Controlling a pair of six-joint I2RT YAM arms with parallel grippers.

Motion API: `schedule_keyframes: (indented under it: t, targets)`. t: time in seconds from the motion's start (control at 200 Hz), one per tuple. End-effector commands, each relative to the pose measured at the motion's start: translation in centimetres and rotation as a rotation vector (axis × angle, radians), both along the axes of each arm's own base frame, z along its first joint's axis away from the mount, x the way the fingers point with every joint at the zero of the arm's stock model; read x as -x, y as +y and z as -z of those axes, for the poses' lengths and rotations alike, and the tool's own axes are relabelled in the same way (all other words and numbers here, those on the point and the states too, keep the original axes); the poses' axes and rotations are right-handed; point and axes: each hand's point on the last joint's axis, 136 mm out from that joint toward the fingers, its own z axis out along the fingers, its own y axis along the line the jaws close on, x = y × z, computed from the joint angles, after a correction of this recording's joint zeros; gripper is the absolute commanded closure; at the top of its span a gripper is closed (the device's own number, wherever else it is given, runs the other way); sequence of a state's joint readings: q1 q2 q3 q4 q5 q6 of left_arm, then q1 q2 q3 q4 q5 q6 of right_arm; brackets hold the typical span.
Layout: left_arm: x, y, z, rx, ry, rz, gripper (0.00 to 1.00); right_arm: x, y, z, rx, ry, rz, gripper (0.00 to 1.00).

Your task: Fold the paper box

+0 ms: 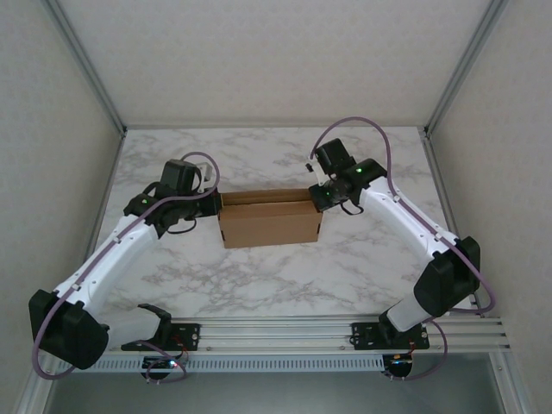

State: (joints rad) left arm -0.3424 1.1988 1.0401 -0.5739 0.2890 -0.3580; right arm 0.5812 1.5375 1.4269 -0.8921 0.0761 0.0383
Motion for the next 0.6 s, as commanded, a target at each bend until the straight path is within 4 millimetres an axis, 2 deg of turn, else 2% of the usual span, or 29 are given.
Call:
schedule_keyframes:
  t: [0.0,0.17,0.421,0.596]
  targets:
    - [0.7,-0.5,0.8,0.042,0.027,0.011,1.00,1.6,0.3,0.7,-0.013,0.044,-0.027,1.00]
    - [1.7,0.1,1.8,0.013,0.044,0.010,1.00,1.9,0.0,1.0,-0.010,0.042,-0.024,1.00]
    - [2.1,1.5,1.1,-0.055,0.013,-0.008,1.00,1.8,-0.1,1.0,-0.005,0.032,-0.023,1.00]
    - [2.4,1.2,2.0,-0.034,0.030,-0.002,1.00,1.8,0.0,1.1,-0.008,0.037,-0.023,1.00]
